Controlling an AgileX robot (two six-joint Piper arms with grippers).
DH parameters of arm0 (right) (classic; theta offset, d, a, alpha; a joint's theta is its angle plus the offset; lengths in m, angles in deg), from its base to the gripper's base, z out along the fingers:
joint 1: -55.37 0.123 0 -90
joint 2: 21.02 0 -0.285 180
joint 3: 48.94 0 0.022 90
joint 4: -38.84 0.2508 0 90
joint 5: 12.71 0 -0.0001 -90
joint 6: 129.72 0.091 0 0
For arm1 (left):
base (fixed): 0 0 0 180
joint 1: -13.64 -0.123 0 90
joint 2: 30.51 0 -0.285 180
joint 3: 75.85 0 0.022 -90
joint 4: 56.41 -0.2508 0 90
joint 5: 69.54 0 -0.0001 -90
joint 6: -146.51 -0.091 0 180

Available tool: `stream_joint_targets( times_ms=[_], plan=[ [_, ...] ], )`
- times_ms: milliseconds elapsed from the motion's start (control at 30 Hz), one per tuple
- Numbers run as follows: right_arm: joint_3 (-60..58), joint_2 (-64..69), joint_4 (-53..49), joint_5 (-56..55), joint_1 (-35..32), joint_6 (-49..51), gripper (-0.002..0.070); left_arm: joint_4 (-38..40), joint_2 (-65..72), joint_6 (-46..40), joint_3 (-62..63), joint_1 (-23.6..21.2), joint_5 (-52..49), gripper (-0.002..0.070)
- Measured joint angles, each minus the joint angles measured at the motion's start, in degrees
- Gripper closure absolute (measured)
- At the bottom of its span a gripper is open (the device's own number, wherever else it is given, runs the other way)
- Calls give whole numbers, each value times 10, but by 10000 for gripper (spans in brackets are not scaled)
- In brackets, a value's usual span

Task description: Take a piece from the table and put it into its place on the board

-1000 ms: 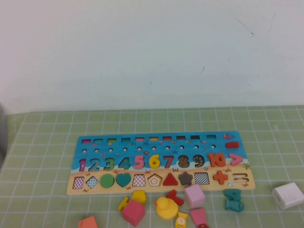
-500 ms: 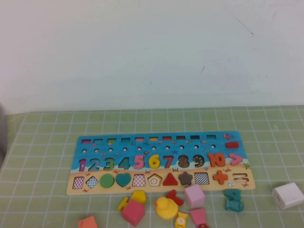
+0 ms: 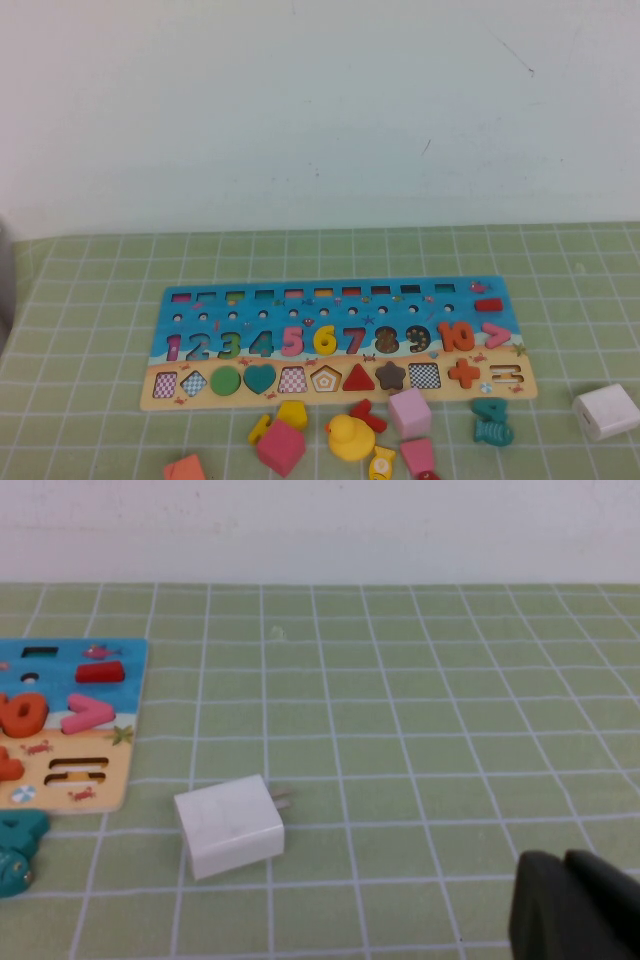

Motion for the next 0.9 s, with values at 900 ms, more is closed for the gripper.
stream_joint_targets(
  times_ms=[900],
  plan=[
    [0,0,0,1,0,-8,678,0,0,-1,0,0,0,678]
  ],
)
